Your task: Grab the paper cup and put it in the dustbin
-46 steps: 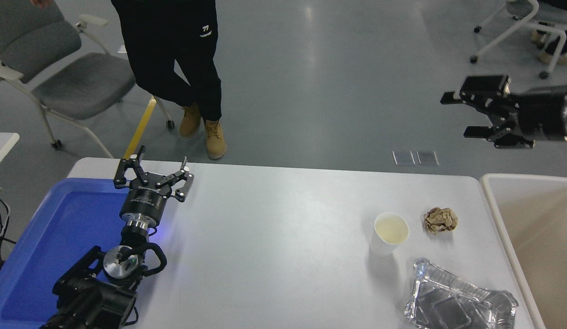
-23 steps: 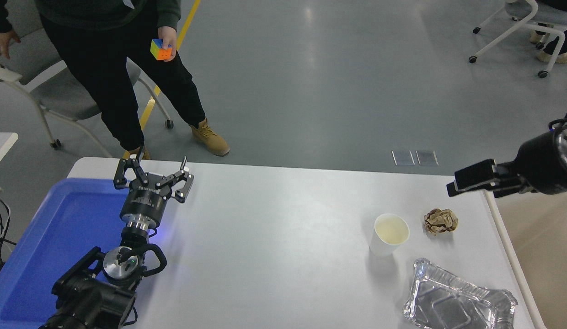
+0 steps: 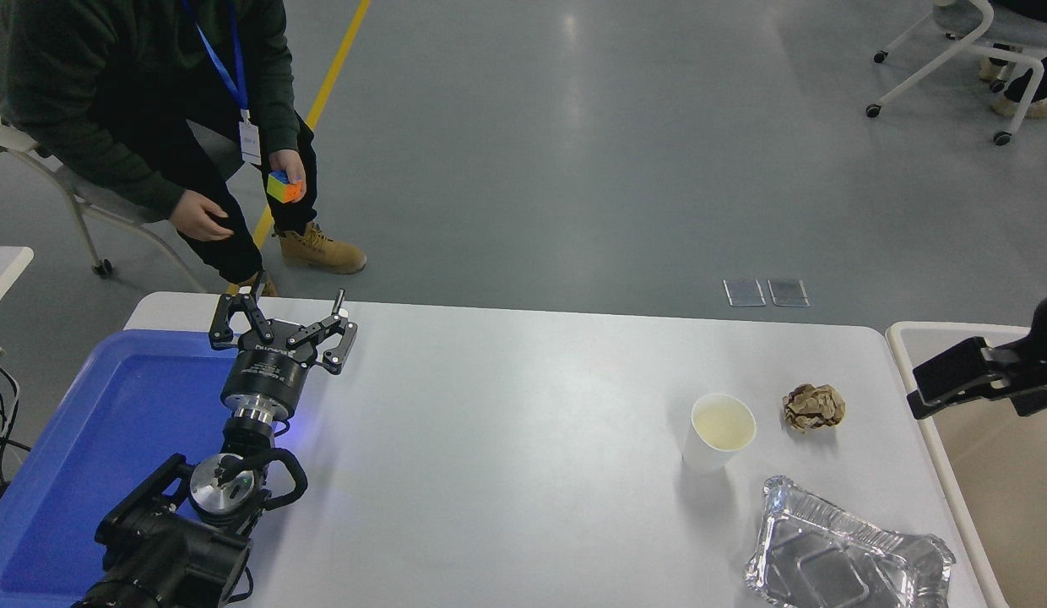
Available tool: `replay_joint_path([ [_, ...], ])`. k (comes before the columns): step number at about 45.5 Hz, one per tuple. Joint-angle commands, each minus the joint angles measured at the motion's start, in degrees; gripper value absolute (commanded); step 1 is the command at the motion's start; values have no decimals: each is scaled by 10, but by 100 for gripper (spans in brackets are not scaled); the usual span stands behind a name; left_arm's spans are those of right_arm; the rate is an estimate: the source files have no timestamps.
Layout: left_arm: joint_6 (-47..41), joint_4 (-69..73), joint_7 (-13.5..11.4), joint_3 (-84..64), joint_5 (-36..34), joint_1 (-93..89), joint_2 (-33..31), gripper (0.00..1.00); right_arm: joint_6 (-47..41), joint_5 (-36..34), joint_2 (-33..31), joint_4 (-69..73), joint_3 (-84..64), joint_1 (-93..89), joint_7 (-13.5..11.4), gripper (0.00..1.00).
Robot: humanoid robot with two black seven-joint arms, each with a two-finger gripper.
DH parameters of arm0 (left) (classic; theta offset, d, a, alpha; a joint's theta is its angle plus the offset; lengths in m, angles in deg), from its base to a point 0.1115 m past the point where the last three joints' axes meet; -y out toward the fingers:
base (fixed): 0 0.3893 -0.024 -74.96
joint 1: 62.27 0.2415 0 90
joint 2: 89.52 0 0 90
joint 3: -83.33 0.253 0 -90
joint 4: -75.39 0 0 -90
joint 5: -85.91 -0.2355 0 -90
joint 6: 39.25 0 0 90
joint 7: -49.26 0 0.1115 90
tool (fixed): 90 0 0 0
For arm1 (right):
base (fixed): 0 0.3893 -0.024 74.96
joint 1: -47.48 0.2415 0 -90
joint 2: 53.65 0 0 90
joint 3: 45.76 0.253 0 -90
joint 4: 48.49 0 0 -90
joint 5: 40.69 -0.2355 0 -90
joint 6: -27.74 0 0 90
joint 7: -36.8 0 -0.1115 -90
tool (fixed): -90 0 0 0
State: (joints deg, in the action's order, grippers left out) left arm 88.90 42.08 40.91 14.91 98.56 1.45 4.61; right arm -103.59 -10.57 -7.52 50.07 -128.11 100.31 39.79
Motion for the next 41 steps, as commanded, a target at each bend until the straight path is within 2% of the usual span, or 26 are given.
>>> replay_joint_path([
  [1,0,0,0,-1,0,0,0,99,-27,-74,5,6,-29,30,0,100],
  [19,0,0,0,-1,0,0,0,99,-11,-79,17,8,-23,38,1,100],
  [32,0,0,0,0,0,0,0,99,114,-73,110,-27,19,-51,0,100],
  [41,0,0,0,-1,0,0,0,99,136,-75,181,-99,75,-155,1,100],
])
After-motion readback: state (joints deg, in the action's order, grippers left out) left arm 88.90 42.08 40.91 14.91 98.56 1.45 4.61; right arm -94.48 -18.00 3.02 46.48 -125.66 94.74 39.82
